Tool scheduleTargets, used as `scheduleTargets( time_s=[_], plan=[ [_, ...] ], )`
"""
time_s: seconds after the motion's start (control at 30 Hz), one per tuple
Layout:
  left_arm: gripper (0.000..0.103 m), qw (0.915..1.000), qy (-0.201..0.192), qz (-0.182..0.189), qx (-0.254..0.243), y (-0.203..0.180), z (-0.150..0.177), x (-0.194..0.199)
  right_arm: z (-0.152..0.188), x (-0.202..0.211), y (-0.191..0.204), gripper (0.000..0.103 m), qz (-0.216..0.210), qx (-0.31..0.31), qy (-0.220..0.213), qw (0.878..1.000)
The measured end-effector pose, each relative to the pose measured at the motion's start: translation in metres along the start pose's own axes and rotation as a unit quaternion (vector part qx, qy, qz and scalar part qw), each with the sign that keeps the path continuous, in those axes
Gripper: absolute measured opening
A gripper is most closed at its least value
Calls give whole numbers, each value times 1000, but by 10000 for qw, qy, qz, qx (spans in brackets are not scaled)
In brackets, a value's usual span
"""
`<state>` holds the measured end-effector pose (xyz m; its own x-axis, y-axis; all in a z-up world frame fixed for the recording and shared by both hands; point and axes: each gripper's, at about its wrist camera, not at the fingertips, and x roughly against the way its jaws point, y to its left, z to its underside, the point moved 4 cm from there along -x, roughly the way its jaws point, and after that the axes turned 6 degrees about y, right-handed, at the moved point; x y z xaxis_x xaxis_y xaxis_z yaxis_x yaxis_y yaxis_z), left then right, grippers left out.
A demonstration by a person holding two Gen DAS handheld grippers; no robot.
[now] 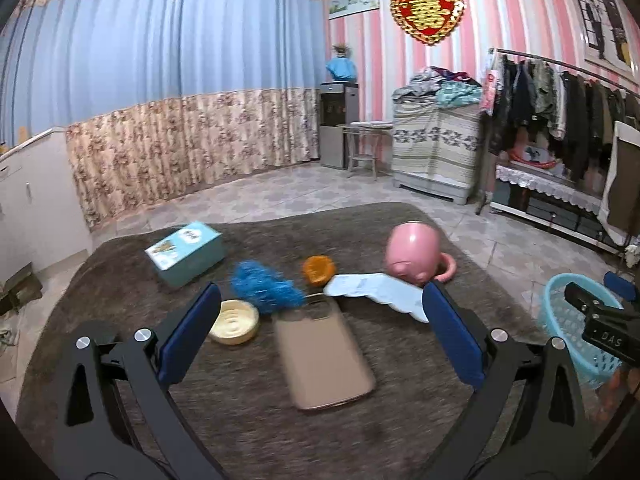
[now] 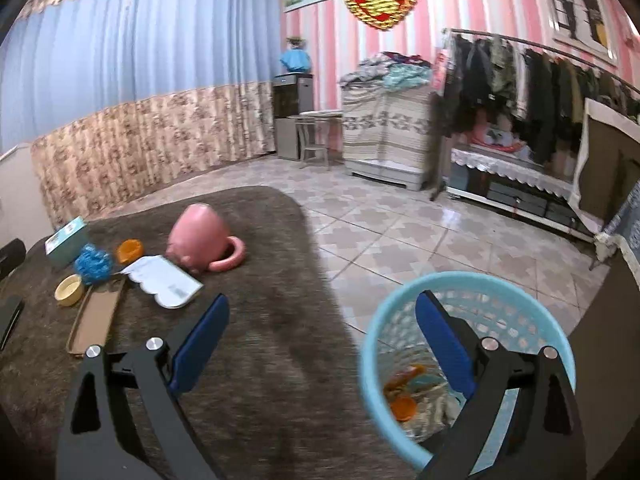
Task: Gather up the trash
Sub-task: 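Move both tools back over the rug toward the cream bowl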
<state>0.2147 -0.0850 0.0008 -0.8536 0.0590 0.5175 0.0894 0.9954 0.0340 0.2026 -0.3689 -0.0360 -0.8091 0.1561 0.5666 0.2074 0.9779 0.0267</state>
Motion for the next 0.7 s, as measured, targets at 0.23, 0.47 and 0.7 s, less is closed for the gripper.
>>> scheduleTargets(
  time_s=[0.23, 0.47, 0.7],
  plan=[
    [97, 9993, 162, -234, 241, 47, 11, -9, 5, -3, 32, 92, -157, 391, 76, 9991],
    [98, 9982, 232, -468, 286, 78, 24, -16, 8, -8, 46, 93, -402, 473, 143, 9980],
    [97, 9967, 426, -577, 368, 102, 37, -28, 9, -20, 63, 93, -552, 604, 277, 9963]
  ],
)
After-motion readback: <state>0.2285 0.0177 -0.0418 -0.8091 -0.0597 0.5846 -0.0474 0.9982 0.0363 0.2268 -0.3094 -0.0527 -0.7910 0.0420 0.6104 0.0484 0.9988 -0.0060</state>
